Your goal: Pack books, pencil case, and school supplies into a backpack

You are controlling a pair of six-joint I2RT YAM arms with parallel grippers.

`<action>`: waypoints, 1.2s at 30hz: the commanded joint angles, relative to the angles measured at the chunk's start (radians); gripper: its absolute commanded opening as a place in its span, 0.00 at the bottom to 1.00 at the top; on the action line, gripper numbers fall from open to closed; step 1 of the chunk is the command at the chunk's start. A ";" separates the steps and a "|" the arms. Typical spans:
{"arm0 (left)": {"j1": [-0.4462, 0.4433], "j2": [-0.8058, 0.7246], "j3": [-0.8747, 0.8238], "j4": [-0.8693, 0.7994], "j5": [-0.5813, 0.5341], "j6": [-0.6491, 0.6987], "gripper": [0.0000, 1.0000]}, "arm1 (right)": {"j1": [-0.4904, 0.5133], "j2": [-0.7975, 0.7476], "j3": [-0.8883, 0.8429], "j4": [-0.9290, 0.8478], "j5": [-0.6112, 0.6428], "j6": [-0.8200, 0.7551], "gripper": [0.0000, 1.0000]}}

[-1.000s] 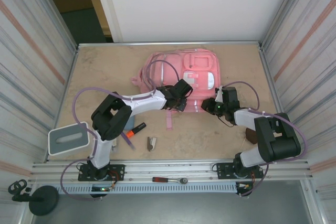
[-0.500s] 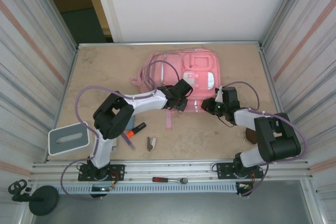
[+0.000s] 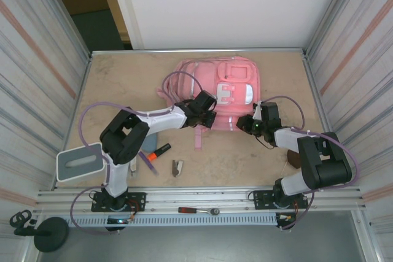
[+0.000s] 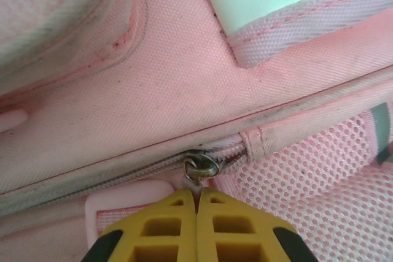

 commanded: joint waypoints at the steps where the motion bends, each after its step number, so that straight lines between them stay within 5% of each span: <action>1: -0.007 -0.067 -0.012 0.023 0.048 0.010 0.00 | -0.004 0.019 -0.025 -0.054 0.010 -0.013 0.12; 11: -0.005 -0.054 0.078 -0.218 -0.077 0.149 0.00 | -0.009 0.008 -0.029 -0.062 0.013 -0.016 0.12; 17: 0.037 -0.074 0.031 -0.109 0.149 0.085 0.20 | -0.010 0.014 -0.028 -0.056 0.013 -0.015 0.12; 22: 0.054 -0.036 0.066 -0.097 0.151 0.073 0.32 | -0.010 0.017 -0.028 -0.056 0.010 -0.016 0.12; 36: 0.060 0.073 0.133 -0.085 0.240 0.066 0.37 | -0.011 0.020 -0.030 -0.054 0.010 -0.018 0.12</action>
